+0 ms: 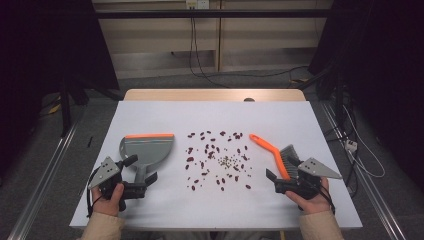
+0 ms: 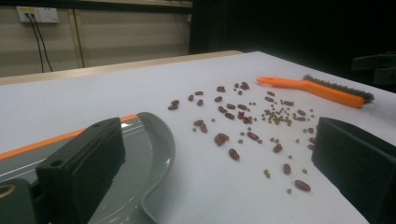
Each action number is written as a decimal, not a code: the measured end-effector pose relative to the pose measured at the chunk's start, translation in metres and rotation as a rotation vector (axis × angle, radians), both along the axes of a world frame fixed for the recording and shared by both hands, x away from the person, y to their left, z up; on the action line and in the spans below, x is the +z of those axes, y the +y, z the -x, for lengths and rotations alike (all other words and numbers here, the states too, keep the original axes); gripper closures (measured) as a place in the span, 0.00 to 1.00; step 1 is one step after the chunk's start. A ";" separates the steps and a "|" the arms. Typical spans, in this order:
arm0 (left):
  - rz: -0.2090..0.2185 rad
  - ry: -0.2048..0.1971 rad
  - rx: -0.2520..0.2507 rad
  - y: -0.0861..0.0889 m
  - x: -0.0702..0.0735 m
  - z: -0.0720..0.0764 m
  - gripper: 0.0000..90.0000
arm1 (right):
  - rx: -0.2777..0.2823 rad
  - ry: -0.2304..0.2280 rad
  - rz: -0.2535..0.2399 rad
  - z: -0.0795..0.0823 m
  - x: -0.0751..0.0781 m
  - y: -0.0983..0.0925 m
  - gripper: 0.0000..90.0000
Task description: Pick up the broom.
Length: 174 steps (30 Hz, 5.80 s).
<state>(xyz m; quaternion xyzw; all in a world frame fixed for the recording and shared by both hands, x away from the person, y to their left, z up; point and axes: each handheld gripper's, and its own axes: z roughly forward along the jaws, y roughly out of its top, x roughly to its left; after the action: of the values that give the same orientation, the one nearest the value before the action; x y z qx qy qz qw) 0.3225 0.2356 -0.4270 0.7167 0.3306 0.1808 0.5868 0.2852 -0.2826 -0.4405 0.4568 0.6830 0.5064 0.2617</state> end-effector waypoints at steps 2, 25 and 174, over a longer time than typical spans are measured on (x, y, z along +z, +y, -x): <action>0.003 0.001 -0.003 0.000 0.000 0.000 0.03 | -0.004 0.019 -0.005 -0.006 0.003 -0.001 0.08; 0.008 0.009 -0.008 -0.001 -0.001 -0.001 0.03 | -0.057 0.268 0.165 -0.090 0.016 -0.005 0.46; -0.010 0.036 -0.163 -0.109 0.044 -0.024 0.04 | 0.097 -0.105 -0.108 -0.086 0.087 0.030 0.80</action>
<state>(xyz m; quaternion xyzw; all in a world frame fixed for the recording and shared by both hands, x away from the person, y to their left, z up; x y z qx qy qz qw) 0.3467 0.1267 -0.3833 0.7472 0.2805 0.1212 0.5902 0.3714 -0.2527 -0.3537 0.4094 0.6613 0.5778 0.2475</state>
